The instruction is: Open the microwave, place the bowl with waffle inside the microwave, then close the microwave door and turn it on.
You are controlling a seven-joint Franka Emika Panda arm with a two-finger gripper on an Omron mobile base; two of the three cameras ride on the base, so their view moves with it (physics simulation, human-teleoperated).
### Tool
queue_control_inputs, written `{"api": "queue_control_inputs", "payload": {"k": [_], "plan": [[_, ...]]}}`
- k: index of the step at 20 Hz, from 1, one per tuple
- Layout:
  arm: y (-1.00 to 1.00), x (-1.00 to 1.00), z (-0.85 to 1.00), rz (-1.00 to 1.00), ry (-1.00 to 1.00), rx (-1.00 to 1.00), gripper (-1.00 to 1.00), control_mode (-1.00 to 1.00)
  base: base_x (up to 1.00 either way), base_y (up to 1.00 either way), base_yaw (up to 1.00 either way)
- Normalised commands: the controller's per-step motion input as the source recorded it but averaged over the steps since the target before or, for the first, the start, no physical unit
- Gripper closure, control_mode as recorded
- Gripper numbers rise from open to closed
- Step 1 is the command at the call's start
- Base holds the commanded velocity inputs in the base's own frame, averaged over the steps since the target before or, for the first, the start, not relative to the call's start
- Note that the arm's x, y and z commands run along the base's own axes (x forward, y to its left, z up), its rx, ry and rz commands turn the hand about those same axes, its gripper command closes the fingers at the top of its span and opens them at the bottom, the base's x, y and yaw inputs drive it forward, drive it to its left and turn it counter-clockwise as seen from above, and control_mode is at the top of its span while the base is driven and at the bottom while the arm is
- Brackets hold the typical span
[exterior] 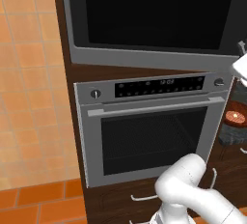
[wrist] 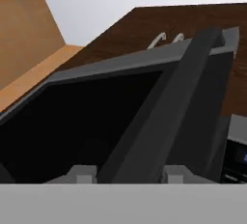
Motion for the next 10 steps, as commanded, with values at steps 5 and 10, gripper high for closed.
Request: {"api": "queue_control_inputs", "payload": {"k": [5, 10], "plan": [[-0.53, -1.00, -0.15, 0.05, -0.24, -0.16, -1.00, -1.00, 0.00, 0.00, 0.00], [-0.83, -1.00, -0.05, 0.01, -0.29, -0.16, -1.00, -1.00, 0.00, 0.00, 0.00]]}}
